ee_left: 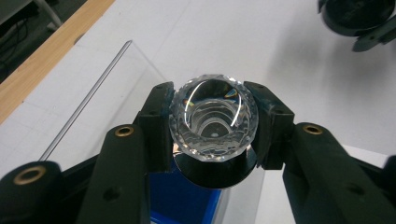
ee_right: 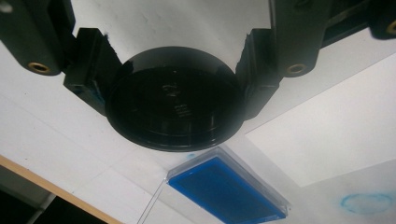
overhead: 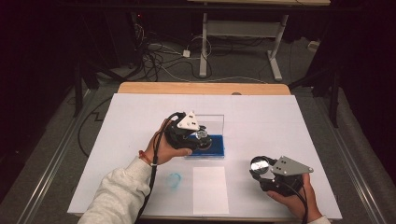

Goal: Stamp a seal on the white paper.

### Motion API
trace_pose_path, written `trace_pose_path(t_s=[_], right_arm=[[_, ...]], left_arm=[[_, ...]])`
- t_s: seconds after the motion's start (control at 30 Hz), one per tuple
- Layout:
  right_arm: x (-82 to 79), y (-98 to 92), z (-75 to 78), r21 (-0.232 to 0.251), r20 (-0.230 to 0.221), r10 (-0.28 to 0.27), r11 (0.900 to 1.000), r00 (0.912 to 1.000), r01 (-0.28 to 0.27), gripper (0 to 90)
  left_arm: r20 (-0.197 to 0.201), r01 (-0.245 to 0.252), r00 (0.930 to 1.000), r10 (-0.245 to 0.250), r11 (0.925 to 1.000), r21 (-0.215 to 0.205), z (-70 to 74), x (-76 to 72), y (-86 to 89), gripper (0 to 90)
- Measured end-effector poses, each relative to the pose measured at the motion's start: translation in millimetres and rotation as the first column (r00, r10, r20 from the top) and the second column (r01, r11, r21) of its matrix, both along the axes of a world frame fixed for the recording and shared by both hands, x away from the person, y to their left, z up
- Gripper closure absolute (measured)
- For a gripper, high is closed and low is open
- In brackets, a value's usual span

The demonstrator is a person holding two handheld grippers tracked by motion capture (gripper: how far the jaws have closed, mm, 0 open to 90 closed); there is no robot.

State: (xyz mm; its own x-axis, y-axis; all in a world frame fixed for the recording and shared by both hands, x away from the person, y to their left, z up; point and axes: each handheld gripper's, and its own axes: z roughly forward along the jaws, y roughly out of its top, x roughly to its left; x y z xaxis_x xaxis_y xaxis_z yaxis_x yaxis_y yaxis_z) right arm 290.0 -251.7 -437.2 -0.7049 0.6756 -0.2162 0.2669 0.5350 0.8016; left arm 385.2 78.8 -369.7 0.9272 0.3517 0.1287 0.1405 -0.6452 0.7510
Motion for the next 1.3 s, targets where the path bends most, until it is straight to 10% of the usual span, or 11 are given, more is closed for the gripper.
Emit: trace_pose_path(t_s=[1.3], right_arm=[[-2.9, 4.4, -0.4, 0.004, -0.001, 0.023, 1.0, 0.9997, -0.023, 39.0]], left_arm=[[0.008, 0.14, 0.99, -0.141, 0.9884, 0.059, -20.3, -65.2, -15.2, 54.6]])
